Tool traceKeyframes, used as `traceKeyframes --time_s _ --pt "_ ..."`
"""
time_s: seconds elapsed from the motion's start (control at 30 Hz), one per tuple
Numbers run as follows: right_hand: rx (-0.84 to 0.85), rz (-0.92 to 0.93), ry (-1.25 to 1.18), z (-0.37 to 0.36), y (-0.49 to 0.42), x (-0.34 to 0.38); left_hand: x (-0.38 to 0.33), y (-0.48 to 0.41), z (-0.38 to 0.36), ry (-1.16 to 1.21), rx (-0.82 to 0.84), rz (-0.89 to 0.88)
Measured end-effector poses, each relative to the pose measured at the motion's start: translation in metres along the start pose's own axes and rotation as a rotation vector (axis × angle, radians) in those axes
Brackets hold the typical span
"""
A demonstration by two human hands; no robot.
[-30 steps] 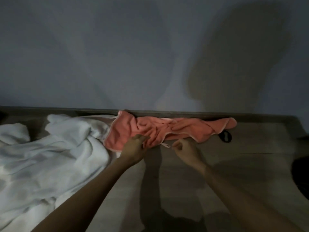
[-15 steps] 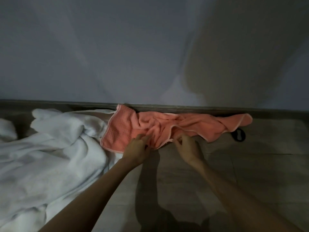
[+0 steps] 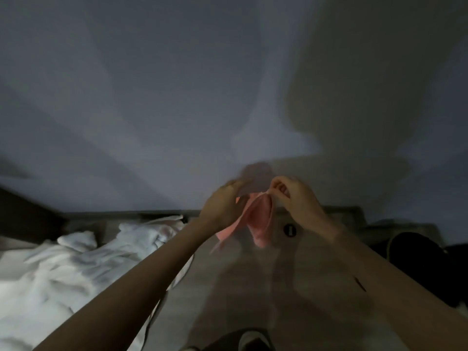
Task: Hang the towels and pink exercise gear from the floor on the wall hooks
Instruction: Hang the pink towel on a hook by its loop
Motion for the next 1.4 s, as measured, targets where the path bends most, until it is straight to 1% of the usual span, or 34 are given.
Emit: traceKeyframes --time_s 0.1,0.17,0.27,0.33,0.43,0.5,0.6,0.77,0.9,1.03,1.1,1.17,1.23,1.27,1.4 --pt "0.03 0.144 0.013 0.104 0.034 0.072 -0.089 -0.015 0.073 0.001 0.011 -0.085" --pt "0.05 0.196 0.047 0.168 0.057 0.121 -0.146 -0.023 0.12 -0.007 0.016 -0.121" --pt "0.008 0.299 0.086 0.259 0.097 0.193 -0.226 -0.03 0.186 0.009 0.027 -0.174" --pt "-0.04 0.37 0.099 0.315 0.125 0.234 -0.28 -0.032 0.231 0.066 0.031 -0.205" --pt "-0.115 0.454 0.095 0.377 0.153 0.283 -0.346 -0.031 0.29 0.233 0.049 -0.261" --pt "-0.185 0.508 0.107 0.413 0.172 0.312 -0.385 -0.025 0.325 0.34 0.101 -0.265" --pt "-0.271 0.574 0.103 0.458 0.195 0.344 -0.429 -0.015 0.365 0.394 0.133 -0.274" --pt "-0.395 0.663 0.052 0.512 0.223 0.373 -0.476 0.0 0.404 0.439 0.051 -0.333" --pt "-0.464 0.734 0.109 0.535 0.237 0.391 -0.493 0.01 0.43 0.315 -0.044 -0.338" --pt "-0.516 0.794 0.125 0.541 0.248 0.408 -0.51 0.021 0.44 0.337 0.005 -0.346" --pt "-0.521 0.833 0.096 0.542 0.254 0.418 -0.517 0.022 0.443 0.332 -0.01 -0.361" --pt "-0.517 0.868 0.066 0.544 0.261 0.426 -0.522 0.018 0.45 0.211 -0.054 -0.405" --pt "-0.522 0.886 0.054 0.549 0.266 0.433 -0.528 0.015 0.455 0.054 -0.062 -0.473" --pt "-0.525 0.888 0.042 0.552 0.268 0.435 -0.532 0.014 0.458 0.035 -0.073 -0.502" --pt "-0.53 0.857 -0.076 0.575 0.272 0.445 -0.545 0.008 0.473 0.261 -0.195 -0.513"
Point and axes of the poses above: each hand's wrist, its own y-axis away from the middle knuckle, its own z-axis out of the back of the hand, x = y × z, the point moved 3 cm from there along -y, towards the middle knuckle, and after that the axes turned 15 degrees about -z, right-handed, at the moved point
